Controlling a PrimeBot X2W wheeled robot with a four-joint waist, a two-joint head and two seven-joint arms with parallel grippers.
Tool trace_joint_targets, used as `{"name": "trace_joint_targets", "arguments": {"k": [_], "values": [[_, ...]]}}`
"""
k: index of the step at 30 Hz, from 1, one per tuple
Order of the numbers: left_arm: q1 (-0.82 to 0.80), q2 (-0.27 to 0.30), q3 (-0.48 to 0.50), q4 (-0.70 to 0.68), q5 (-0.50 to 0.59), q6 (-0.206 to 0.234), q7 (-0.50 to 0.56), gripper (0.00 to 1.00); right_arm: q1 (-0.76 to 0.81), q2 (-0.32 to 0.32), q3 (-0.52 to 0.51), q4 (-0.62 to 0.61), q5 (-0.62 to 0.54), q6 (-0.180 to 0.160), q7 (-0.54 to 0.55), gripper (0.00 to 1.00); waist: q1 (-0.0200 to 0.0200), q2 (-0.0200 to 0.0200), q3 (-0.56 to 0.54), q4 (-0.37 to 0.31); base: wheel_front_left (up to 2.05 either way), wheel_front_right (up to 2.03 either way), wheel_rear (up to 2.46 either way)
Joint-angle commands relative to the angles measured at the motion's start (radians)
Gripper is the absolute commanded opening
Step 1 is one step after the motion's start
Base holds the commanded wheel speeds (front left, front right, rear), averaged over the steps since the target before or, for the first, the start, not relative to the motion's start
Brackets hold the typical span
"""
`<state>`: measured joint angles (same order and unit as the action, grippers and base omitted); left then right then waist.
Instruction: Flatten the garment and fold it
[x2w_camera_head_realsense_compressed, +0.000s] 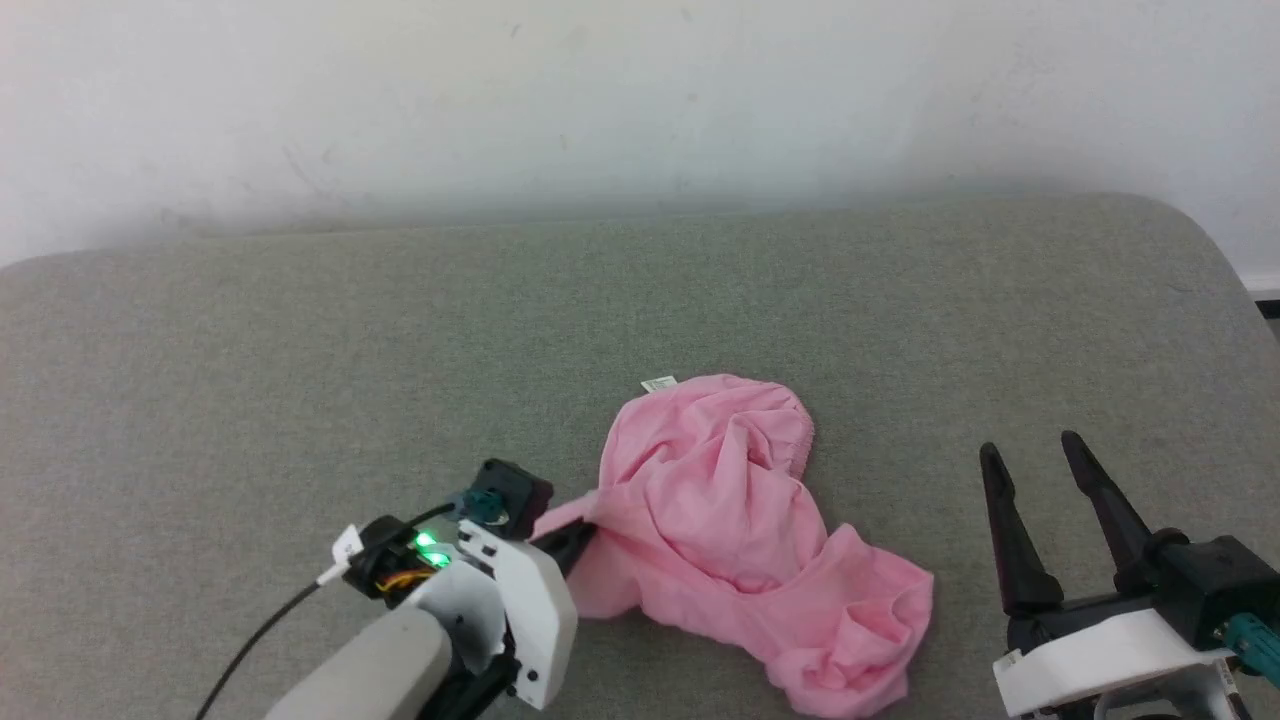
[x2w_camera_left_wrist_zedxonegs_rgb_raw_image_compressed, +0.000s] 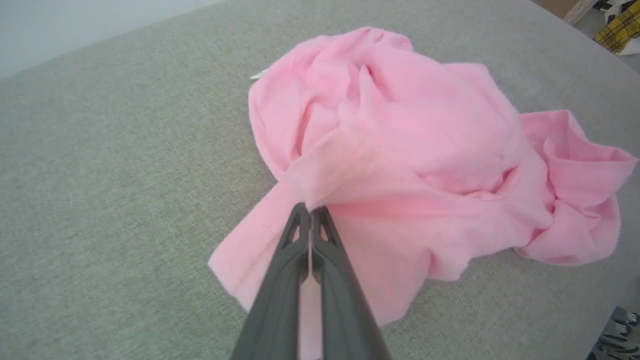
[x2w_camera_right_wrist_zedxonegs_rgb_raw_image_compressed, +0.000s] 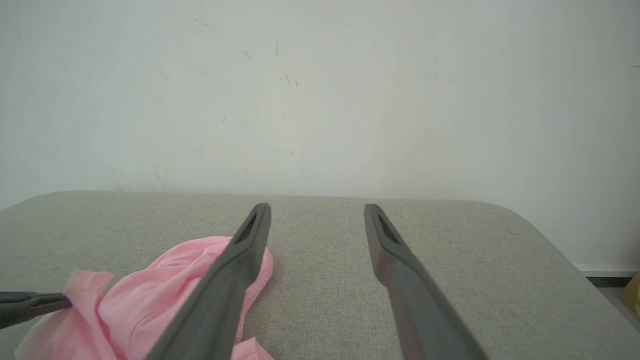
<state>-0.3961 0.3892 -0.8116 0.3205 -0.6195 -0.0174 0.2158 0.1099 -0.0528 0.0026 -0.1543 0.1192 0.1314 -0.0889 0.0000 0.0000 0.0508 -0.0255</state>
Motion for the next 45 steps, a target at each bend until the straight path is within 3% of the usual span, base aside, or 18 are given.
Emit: {"name": "trace_joint_targets", "arguments": {"k": [1,5,12,15,18,19,20,26,34,45], "values": [[0.005,0.017,0.016,-0.022,0.007,0.02,-0.02,0.0,0.011,0.003,-0.004,0.0,0.007,-0.001,-0.002,1.0,0.0,0.0,-0.002,0.007,0.0,0.0,0.0],[0.057,0.072,0.064,-0.117,0.021,0.101,-0.072,0.0,0.013,0.003,-0.004,0.001,0.008,-0.001,-0.001,1.0,0.0,0.0,-0.006,0.019,0.0,0.0,0.0],[0.267,0.167,0.238,-0.24,-0.04,0.326,-0.164,0.0,0.021,0.003,-0.007,-0.003,0.008,-0.001,0.001,1.0,0.0,0.0,-0.009,0.04,0.0,0.0,0.0],[0.358,0.161,0.296,-0.226,-0.105,0.363,-0.202,0.0,0.018,0.003,-0.005,-0.004,0.007,-0.001,0.002,1.0,0.0,0.0,-0.002,0.043,0.0,0.0,0.0],[0.4,0.135,0.327,-0.188,-0.148,0.359,-0.249,0.0,0.013,0.003,-0.002,-0.003,0.004,-0.001,0.005,1.0,0.0,0.0,0.002,0.045,0.0,0.0,0.0],[0.405,0.127,0.332,-0.173,-0.154,0.355,-0.264,0.24,0.011,0.003,-0.001,-0.003,0.003,-0.001,0.007,1.0,0.0,0.0,0.002,0.045,0.0,0.0,0.0],[0.406,0.12,0.336,-0.161,-0.156,0.351,-0.279,1.0,0.01,0.003,0.0,-0.003,0.002,-0.001,0.008,1.0,0.0,0.0,0.001,0.044,0.0,0.0,0.0],[0.392,0.068,0.39,-0.171,-0.134,0.335,-0.447,1.0,0.009,0.003,0.0,0.001,-0.001,-0.001,0.013,1.0,0.0,0.0,-0.014,0.037,0.0,0.0,0.0],[0.399,-0.023,0.492,-0.302,0.034,0.283,-0.477,1.0,0.022,0.003,-0.005,0.032,0.02,-0.001,0.043,1.0,0.0,0.0,-0.036,0.046,0.0,0.0,0.0],[0.419,-0.163,0.579,-0.354,0.171,0.191,-0.477,1.0,-0.156,0.003,0.079,0.384,0.181,-0.001,0.343,1.0,0.0,0.0,-0.01,0.116,0.0,0.0,0.0]]}}
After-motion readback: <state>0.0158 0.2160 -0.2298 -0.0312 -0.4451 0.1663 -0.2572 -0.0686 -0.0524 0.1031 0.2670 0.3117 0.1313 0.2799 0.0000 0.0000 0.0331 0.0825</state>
